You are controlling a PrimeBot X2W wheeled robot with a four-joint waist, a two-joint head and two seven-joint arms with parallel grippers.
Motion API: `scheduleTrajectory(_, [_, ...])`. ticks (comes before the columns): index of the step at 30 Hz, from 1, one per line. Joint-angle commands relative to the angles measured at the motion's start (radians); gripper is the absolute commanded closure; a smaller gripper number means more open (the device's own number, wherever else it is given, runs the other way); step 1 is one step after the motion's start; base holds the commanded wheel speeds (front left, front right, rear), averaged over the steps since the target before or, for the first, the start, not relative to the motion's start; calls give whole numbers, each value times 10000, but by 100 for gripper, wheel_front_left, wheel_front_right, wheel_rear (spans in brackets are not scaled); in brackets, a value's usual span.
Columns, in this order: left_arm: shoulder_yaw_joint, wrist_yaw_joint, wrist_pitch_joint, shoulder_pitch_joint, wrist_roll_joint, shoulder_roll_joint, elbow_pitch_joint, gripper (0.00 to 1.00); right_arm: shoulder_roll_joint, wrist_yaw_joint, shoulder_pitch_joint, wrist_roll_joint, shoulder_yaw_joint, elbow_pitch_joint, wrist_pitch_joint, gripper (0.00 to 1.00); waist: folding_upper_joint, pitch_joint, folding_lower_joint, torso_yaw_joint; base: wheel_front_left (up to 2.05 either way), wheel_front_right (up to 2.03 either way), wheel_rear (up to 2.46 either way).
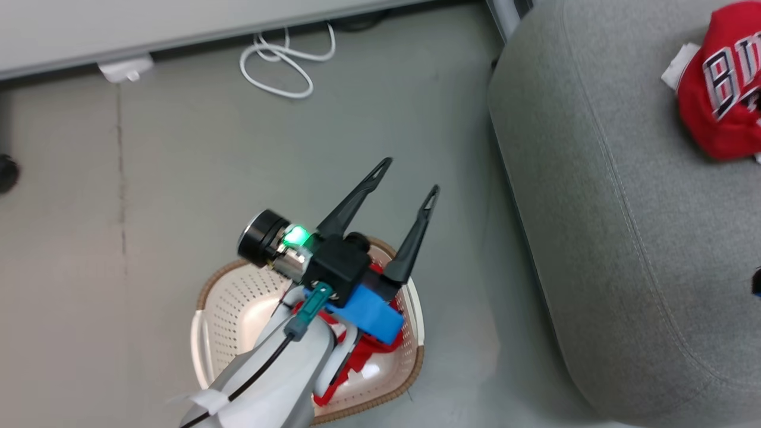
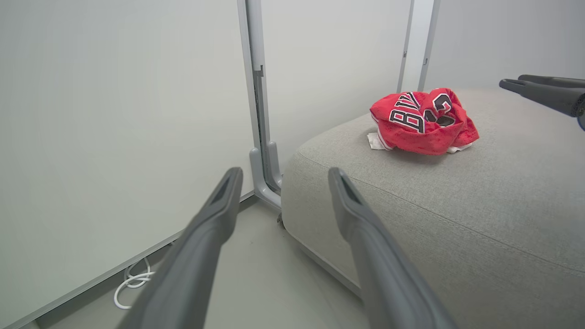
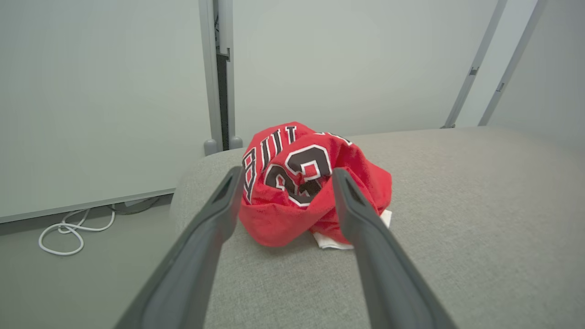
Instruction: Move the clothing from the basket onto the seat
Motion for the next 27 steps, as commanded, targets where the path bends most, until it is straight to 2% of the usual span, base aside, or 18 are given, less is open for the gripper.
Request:
scheduleTrajectory(1, [182,83,-44,265,-62,79,-62,0,91,3,259,86,164,-253,-10,0,0,-506,2,284,0,0,0])
scheduleTrajectory(14, [2159,520,-44,1885,117,220,-887,0,826,3,1249,228,1704,-2181,-10,0,0,-1817,2,1215,0,0,0])
scheduleTrajectory(27, [4060,290,-37,3243,473,186,-1328,0,1382,3,2200,262,2550,-2997,-10,0,0,-2733,2,1752,0,0,0])
